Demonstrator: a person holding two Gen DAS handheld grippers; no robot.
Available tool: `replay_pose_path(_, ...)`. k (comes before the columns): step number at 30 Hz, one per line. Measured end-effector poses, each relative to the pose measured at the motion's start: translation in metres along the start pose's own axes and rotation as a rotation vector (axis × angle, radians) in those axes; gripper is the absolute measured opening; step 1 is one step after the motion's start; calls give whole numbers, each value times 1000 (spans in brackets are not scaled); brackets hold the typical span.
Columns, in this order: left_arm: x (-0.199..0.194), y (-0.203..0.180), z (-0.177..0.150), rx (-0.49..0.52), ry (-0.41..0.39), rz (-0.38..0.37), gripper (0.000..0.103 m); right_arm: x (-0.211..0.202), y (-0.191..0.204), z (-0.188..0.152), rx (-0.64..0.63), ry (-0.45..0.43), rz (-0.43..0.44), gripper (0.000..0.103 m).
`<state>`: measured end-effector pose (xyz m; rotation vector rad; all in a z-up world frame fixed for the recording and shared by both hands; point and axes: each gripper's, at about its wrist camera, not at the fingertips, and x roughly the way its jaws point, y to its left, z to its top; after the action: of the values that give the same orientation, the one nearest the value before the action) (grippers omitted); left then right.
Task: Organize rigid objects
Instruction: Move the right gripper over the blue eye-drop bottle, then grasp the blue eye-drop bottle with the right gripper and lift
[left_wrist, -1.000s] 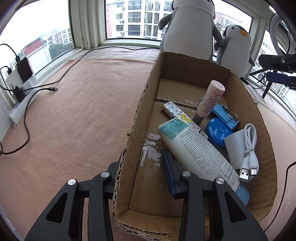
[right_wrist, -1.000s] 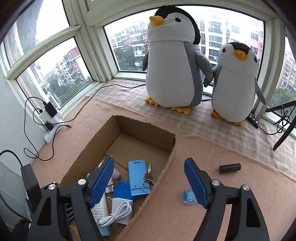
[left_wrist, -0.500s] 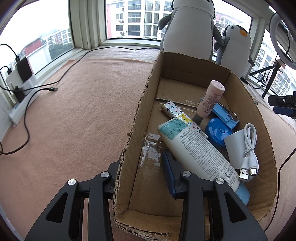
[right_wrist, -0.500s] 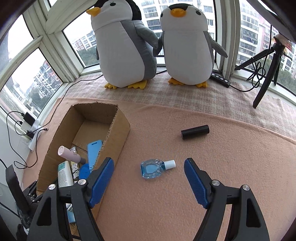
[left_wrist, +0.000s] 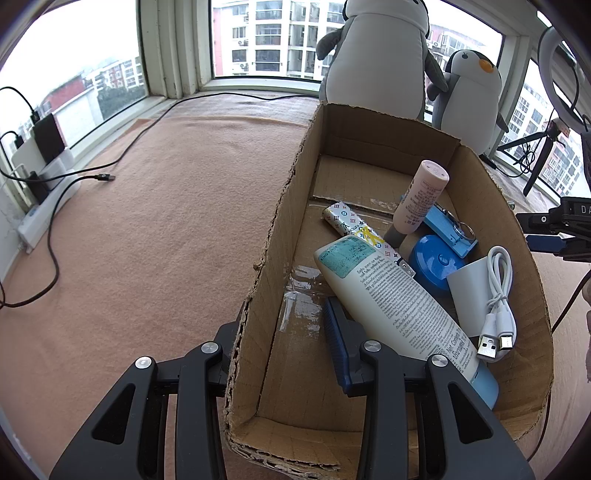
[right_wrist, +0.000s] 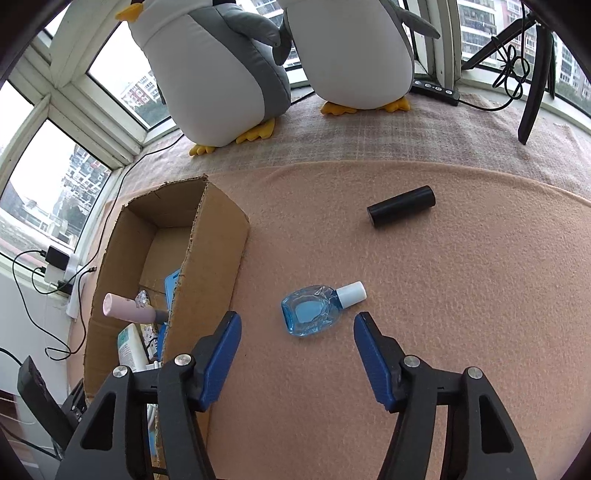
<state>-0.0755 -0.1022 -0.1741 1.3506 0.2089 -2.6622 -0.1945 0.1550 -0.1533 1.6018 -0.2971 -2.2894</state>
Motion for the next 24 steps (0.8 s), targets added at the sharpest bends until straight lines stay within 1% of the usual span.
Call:
replay_pose_path(3, 0, 0, 0, 0, 0, 0, 36, 6, -1, 2, 1, 9, -2, 59)
replay_pose_path(8, 0, 0, 0, -1, 0, 0, 36, 15, -3, 10, 14, 23, 5, 53)
replay_pose_path(12, 0, 0, 0, 0, 0, 0, 36, 22, -3, 16, 3, 38, 9, 53)
replay_pose_path(14, 0, 0, 0, 0, 0, 0, 36, 26, -3, 20, -4, 38, 17, 51)
replay_pose_path(15, 0, 0, 0, 0, 0, 0, 36, 28, -3, 21, -7, 41, 11, 50)
replay_pose_path(16, 0, 0, 0, 0, 0, 0, 36, 29, -2, 22, -10, 41, 3, 47)
replay_pose_path(18, 0, 0, 0, 0, 0, 0, 36, 29, -1, 20, -23, 36, -11, 45)
replay_pose_path(20, 0, 0, 0, -1, 0, 0, 36, 29, 3, 17, -57, 33, -42, 41)
replay_pose_path(24, 0, 0, 0, 0, 0, 0, 36, 30, 14, 8, -142, 27, -115, 39)
